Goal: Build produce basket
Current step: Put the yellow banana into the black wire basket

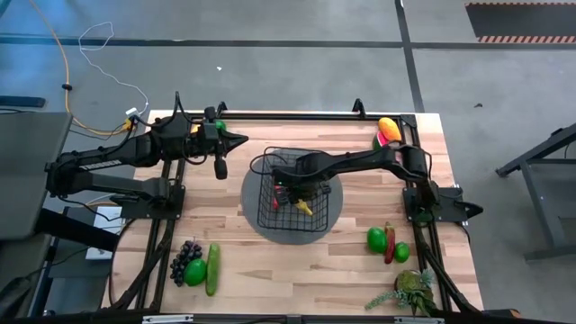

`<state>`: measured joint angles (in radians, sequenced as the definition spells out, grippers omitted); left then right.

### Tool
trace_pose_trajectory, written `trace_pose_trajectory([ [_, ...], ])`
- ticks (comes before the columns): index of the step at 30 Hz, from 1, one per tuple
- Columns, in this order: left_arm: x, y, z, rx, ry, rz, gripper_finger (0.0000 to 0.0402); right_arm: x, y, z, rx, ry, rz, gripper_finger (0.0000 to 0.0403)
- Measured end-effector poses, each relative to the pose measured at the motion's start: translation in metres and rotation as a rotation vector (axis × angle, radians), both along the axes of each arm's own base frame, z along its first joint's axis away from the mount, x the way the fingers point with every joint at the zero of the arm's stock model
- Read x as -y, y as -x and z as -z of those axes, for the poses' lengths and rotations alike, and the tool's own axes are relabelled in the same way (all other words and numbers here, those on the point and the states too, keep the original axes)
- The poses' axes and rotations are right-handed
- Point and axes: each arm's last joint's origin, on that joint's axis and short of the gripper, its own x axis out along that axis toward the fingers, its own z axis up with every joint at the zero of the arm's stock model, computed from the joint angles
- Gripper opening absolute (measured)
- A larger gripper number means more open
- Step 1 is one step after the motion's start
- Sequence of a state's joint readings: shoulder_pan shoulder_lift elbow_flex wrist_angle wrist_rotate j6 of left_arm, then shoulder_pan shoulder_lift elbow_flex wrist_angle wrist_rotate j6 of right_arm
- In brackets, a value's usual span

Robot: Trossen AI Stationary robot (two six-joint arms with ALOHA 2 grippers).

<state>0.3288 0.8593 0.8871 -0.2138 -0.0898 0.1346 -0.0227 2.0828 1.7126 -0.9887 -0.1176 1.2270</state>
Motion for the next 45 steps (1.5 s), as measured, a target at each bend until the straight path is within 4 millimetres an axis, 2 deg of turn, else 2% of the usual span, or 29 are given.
trace_pose_trajectory([
  [16, 0.000, 0.000, 0.000, -0.011, -0.023, 0.004, 0.0000, 0.002, -0.001, 0.002, 0.008, -0.007, -0.046, 0.0113],
  [29, 0.000, -0.001, 0.001, -0.015, -0.022, 0.004, 0.0000, 0.000, 0.005, 0.003, -0.062, -0.055, -0.038, 0.0113],
  [35, -0.002, -0.004, 0.003, -0.028, -0.017, 0.004, 0.0000, 0.000, 0.009, 0.014, -0.083, -0.063, -0.036, 0.0113],
  [45, -0.002, -0.005, 0.003, -0.030, -0.017, 0.004, 0.0001, 0.001, 0.003, 0.016, -0.030, -0.044, -0.007, 0.0113],
])
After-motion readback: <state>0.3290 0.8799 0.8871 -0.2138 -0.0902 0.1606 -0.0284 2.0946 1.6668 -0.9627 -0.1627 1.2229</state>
